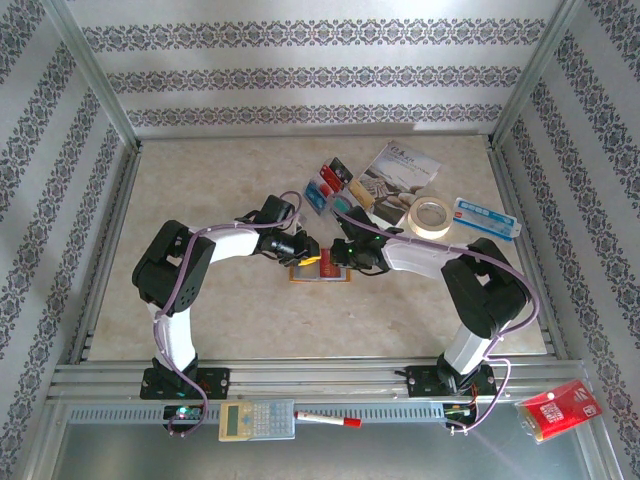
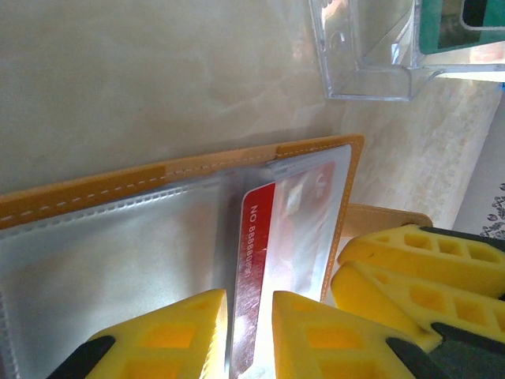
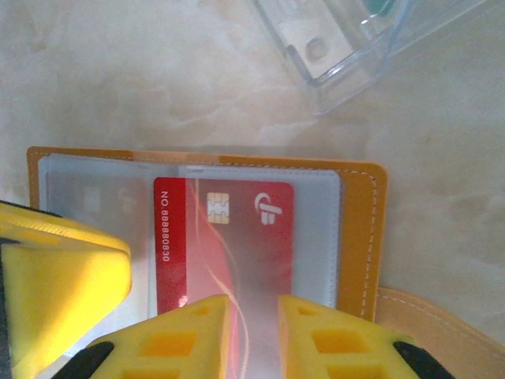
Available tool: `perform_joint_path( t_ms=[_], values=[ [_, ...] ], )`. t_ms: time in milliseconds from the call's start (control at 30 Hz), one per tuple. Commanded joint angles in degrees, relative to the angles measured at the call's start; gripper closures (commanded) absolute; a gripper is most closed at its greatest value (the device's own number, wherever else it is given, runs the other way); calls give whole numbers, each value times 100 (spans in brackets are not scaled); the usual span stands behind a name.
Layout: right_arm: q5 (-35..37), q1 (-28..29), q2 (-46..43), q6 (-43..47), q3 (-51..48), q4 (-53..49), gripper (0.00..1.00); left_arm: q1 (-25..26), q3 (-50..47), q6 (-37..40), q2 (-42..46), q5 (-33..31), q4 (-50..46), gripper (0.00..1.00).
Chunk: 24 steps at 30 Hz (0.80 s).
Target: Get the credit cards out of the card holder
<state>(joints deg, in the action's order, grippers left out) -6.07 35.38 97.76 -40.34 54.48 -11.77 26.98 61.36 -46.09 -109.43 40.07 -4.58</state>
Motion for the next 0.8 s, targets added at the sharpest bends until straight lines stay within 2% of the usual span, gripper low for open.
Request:
perform_joint_path(
  t_ms=[0,267,767],
  values=[
    [173,-25,189,166,208,-290,74,36,-21,3,-75,3,63,77],
    [-245,9,408,217,251,-199,78,40,-49,170,-123,-220,-193,77],
    [-486,-15,560,83,236,-106,77,36,-158,81,-185,-15,208,79]
  ],
)
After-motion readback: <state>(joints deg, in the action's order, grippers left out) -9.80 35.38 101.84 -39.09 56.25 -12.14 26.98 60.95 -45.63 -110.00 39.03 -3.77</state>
